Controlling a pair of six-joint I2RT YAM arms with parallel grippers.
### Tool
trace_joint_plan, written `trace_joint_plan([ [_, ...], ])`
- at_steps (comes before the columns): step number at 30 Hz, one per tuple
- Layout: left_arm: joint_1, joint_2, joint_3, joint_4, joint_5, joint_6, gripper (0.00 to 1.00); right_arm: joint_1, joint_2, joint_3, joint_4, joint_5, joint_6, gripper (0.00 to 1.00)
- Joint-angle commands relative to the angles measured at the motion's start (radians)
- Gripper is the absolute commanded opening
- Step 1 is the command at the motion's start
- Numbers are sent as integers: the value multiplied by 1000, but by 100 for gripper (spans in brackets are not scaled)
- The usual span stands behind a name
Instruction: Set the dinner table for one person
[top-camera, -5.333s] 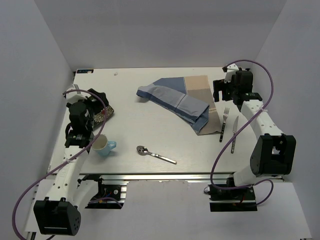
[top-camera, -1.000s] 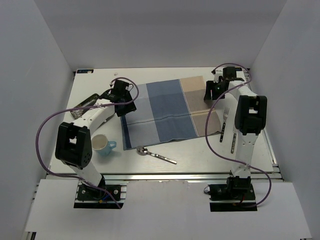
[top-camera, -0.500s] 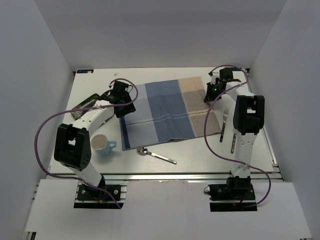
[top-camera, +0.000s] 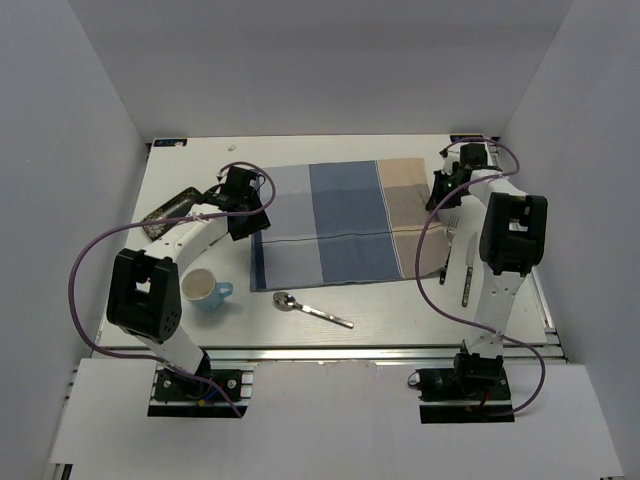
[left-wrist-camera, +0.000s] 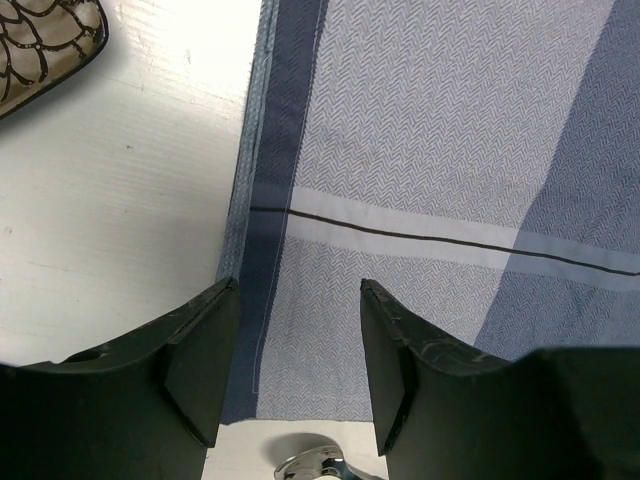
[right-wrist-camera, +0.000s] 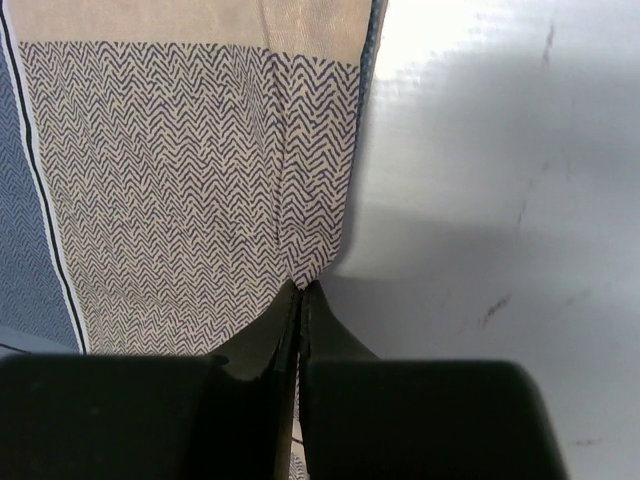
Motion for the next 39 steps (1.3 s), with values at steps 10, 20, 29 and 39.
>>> trace_joint_plan([
  [10,-4,-37,-5,12,-22,11,62,-1,-97,-131,-14,-31,17,0],
  [20,-4,-42,10,0,-51,25,62,26,-102,-116,-48,-52,26,0],
  [29,-4,-42,19,-1,-59,31,62,26,-96,-67,-75,12,3,15],
  [39,-4,-63,72,9,-68,28,62,26,-284,-91,-88,89,-170,60],
])
